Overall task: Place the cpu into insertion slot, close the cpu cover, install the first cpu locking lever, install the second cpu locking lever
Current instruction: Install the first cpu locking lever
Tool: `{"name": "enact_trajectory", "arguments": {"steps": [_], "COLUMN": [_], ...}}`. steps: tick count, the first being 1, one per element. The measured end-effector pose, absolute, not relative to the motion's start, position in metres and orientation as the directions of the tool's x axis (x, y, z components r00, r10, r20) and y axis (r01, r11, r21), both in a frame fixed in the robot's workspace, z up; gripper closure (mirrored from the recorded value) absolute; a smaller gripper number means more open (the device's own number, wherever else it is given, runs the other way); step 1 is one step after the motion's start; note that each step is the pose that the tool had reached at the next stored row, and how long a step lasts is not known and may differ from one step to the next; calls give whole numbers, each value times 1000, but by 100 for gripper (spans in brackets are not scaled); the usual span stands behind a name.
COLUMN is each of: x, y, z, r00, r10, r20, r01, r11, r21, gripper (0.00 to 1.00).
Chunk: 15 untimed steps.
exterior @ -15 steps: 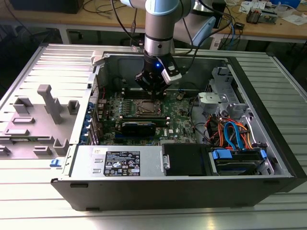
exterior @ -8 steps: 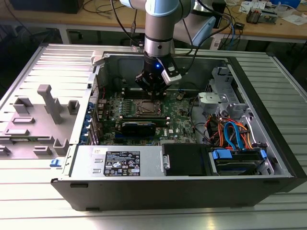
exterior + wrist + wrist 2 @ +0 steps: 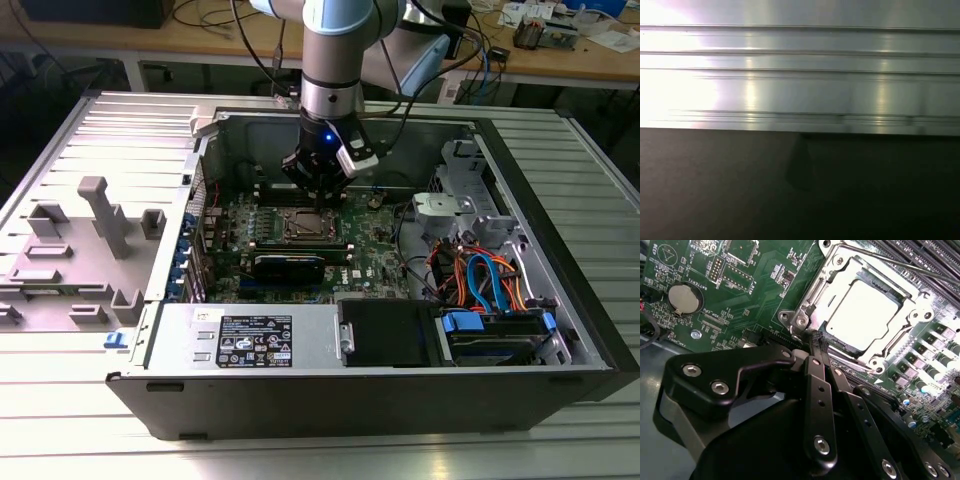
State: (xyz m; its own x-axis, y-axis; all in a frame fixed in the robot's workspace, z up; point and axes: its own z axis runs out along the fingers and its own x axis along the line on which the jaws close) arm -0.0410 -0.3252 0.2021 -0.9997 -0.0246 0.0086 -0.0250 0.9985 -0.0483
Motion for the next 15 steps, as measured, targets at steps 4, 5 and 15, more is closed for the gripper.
{"name": "enact_trajectory", "arguments": {"steps": [4,5,15], "x": [-41,-41,-40], "y": [-325,-325,-327], "z": [206,208,209], "r00": [-1000,-1000,-1000], "r10": [-25,-25,-25], "r20": [8,8,8], "r01": [-25,-25,-25], "r11": [999,999,999], "r21": [-47,-47,-48], "gripper": [89,89,89]}}
